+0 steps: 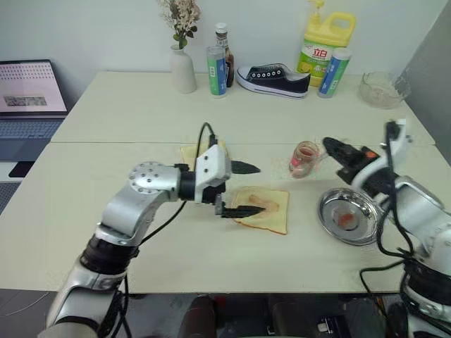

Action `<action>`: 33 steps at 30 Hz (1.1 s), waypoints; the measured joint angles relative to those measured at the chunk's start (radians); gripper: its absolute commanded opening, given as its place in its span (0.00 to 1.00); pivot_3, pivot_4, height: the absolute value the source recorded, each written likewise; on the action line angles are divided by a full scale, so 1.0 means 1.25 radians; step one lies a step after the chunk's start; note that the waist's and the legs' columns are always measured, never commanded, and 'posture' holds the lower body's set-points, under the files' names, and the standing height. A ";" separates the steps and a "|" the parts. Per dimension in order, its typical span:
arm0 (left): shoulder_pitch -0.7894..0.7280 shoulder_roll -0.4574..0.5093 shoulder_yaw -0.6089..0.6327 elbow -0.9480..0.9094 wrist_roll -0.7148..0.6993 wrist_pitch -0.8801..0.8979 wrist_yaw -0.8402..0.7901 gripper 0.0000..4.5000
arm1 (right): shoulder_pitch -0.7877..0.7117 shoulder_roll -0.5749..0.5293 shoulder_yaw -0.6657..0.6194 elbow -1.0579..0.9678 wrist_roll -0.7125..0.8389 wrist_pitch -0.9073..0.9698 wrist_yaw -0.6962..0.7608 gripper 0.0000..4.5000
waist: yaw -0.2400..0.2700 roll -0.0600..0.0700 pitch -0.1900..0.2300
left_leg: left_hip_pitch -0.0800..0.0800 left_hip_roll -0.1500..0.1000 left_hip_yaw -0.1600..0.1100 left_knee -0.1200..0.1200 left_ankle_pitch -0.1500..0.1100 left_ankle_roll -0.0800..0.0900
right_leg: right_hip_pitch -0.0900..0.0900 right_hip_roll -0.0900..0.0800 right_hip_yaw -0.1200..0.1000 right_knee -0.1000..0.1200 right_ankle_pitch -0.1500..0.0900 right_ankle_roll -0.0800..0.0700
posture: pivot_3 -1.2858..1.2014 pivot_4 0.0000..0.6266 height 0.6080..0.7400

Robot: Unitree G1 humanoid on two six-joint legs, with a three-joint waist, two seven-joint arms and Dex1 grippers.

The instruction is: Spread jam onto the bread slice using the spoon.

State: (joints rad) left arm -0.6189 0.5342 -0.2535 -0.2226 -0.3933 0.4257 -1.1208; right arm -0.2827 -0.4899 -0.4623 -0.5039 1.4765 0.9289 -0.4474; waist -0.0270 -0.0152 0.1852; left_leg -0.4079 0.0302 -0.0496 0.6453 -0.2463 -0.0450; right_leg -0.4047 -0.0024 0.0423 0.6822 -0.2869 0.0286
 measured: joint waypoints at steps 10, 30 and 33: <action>-0.064 -0.107 -0.108 0.126 0.072 -0.053 -0.026 1.00 | 0.269 -0.027 -0.156 0.047 -0.027 -0.117 0.127 0.01 | -0.010 0.001 0.000 | 0.002 0.000 0.002 0.000 0.000 0.000 | 0.000 0.001 0.003 0.001 0.000 0.000 | 0.52 0.24 1.00; -0.025 -0.094 -0.106 0.083 0.083 -0.031 -0.022 1.00 | 0.207 -0.025 -0.139 0.423 -0.131 -0.142 0.478 0.11 | -0.004 0.001 -0.001 | 0.007 0.000 0.002 0.000 0.000 0.000 | 0.007 0.001 0.003 0.000 0.000 0.000 | 0.52 0.24 1.00; -0.018 -0.089 -0.106 0.081 0.083 -0.027 -0.018 1.00 | 0.193 -0.025 -0.138 0.461 -0.146 -0.138 0.491 0.30 | -0.004 0.001 -0.001 | 0.007 0.000 0.002 0.000 0.000 0.000 | 0.007 0.001 0.002 0.000 0.000 0.000 | 0.52 0.24 1.00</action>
State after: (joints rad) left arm -0.6418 0.4233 -0.3860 -0.1209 -0.2894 0.3917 -1.1439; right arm -0.0413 -0.5211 -0.6350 0.0722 1.2942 0.7567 0.1669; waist -0.0321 -0.0134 0.1843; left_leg -0.3987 0.0303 -0.0476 0.6455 -0.2461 -0.0444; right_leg -0.3962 -0.0009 0.0453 0.6823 -0.2869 0.0287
